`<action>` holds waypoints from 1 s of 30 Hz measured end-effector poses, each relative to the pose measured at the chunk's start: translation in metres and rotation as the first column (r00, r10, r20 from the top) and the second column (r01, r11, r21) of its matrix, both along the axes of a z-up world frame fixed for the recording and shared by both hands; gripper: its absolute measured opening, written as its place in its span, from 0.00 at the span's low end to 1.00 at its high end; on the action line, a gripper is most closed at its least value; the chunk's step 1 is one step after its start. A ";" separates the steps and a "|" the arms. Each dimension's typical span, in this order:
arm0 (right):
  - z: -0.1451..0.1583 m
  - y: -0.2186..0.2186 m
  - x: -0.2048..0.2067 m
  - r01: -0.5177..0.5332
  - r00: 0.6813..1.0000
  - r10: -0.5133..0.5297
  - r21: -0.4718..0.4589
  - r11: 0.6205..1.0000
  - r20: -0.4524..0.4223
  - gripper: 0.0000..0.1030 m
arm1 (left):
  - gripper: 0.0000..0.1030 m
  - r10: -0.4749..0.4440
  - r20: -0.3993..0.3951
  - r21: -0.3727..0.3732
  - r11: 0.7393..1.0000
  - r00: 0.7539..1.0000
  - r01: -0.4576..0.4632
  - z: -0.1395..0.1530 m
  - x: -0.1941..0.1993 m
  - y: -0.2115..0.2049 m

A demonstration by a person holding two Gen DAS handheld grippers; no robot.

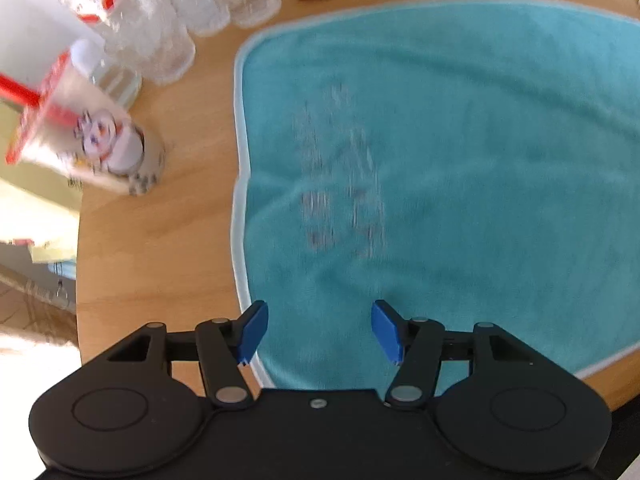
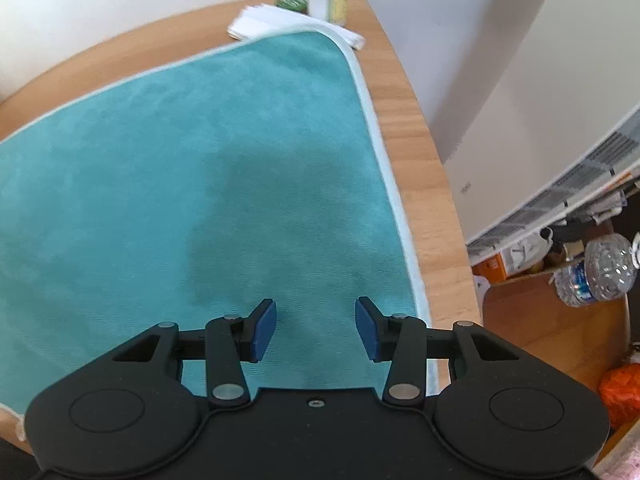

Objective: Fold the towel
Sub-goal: 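Move both open tools along the towel to its white-piped edge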

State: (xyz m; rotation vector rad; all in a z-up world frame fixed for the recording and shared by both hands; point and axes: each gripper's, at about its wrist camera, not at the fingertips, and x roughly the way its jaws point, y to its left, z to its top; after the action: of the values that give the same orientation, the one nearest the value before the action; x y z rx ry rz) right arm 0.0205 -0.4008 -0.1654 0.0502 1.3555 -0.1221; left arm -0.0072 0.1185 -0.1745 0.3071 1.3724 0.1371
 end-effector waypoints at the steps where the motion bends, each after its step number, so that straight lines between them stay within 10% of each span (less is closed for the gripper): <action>1: -0.002 -0.005 0.000 0.020 1.000 -0.020 0.003 1.000 -0.007 0.61 | 0.60 0.009 -0.005 0.001 1.000 1.000 -0.009 -0.001 -0.001 0.002; 30: -0.003 -0.008 -0.025 0.076 0.995 -0.073 0.034 0.997 -0.070 0.65 | 0.74 0.156 -0.067 0.009 0.988 0.985 -0.156 0.000 -0.024 0.037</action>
State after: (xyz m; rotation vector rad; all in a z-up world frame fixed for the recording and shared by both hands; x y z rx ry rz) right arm -0.0043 -0.4092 -0.1683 0.1289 1.4254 -0.1630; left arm -0.0315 0.1557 -0.1743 0.2090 1.4630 0.2615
